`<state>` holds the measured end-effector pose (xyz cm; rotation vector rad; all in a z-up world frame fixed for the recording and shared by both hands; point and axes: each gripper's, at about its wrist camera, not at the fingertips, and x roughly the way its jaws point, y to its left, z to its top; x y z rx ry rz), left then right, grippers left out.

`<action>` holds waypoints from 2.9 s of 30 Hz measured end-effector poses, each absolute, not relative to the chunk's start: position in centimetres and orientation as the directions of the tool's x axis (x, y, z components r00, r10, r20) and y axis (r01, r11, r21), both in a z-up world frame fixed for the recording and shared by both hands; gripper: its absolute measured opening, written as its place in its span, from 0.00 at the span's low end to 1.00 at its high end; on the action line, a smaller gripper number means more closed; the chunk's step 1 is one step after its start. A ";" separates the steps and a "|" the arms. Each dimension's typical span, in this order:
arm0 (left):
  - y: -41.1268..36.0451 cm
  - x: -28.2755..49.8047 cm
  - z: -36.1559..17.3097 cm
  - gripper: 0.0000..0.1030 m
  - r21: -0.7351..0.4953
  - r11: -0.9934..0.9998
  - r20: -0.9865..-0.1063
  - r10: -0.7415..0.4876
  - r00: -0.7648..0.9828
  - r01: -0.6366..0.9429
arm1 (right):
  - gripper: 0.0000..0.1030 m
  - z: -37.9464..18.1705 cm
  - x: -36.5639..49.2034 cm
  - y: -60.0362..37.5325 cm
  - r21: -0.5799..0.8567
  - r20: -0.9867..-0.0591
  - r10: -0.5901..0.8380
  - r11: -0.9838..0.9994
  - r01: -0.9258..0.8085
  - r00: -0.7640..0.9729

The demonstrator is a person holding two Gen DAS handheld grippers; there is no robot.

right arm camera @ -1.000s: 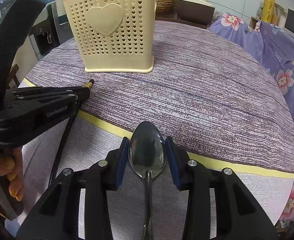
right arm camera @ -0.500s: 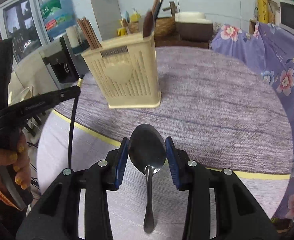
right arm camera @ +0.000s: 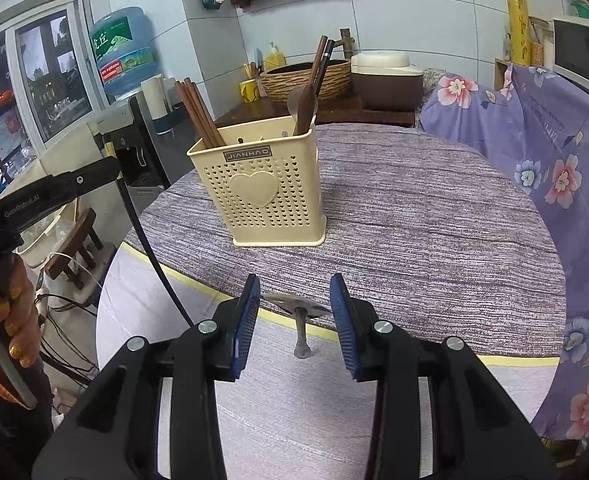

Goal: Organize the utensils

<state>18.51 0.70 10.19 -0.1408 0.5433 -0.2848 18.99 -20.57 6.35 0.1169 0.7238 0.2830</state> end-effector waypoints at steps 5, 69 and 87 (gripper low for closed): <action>1.3 18.2 10.4 0.08 -0.217 0.949 -0.479 -0.308 0.822 0.229 | 0.36 6.4 19.1 -20.6 0.197 -0.630 0.294 0.956 -0.218 0.719; 2.4 27.6 12.4 0.21 -0.248 0.957 -0.449 -0.250 0.858 0.149 | 0.49 9.5 32.3 -11.8 -0.093 -0.540 0.195 0.953 -0.288 0.819; 4.3 11.4 9.4 0.95 -0.075 0.987 -0.171 -0.154 0.973 0.143 | 0.95 7.4 16.8 -18.6 -0.089 -0.371 0.041 0.993 -0.080 0.928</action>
